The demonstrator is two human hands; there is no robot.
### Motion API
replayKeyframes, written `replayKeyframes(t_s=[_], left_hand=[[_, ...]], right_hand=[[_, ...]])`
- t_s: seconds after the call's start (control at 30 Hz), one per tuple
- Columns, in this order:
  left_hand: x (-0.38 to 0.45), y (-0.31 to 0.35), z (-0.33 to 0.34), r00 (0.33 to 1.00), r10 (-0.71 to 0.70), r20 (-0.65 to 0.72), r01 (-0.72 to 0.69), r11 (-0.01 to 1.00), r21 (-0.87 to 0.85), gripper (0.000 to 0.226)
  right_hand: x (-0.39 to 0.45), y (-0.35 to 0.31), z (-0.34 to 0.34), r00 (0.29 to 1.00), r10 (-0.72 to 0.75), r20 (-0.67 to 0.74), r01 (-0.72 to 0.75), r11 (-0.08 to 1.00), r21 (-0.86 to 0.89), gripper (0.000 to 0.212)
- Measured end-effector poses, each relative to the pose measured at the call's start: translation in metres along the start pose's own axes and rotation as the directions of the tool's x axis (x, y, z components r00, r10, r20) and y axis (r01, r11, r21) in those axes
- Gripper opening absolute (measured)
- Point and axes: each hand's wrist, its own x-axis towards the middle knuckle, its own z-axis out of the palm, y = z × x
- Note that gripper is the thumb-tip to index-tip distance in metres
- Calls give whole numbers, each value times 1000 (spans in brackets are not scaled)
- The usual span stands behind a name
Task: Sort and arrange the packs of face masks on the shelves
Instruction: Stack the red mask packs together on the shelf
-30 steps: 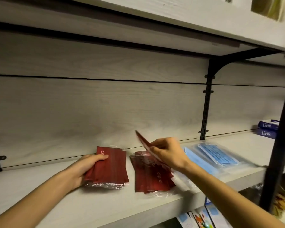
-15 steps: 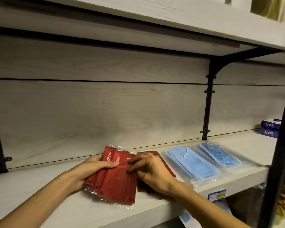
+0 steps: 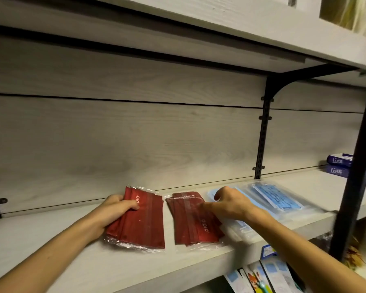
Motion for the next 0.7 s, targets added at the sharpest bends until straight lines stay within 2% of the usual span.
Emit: replayKeyframes(t_s=[0.1,0.17,0.27,0.33,0.4,0.5,0.57,0.63,0.7], left_hand=[[1,0,0,999,36,-30,-34,997,68,7],[0,0,-1,999,36,-39,-32,993,110,8],[0,0,-9,996,43,-75,-29,983,183,17],[2,-2,-21,991,87,-103,-47,938,342,33],[1,-5,-30,988,95,-121,-19,859,512,40],[0,-6,-32,983,86,-164,50,730,682,47],[3,-6,-29,972,133,-195,63,648,759,58],[4,-5,-23,949,239,-207,-6,668,744,67],[4,-4,-17,904,370,-214,-148,740,656,56]], right_hand=[[-2,-5,-2,988,26,151,-16,998,-66,62],[0,-11,2,982,24,188,-9,996,-85,55],[5,-18,2,976,30,216,-38,999,30,52],[7,-19,1,971,40,237,-71,990,125,49],[10,-17,4,968,50,244,-99,976,194,46],[14,-14,9,980,54,191,-106,956,272,39],[17,-9,11,995,22,101,-52,953,298,29],[22,-5,9,1000,-5,31,-6,935,356,20],[24,-1,2,1000,23,15,-27,870,493,14]])
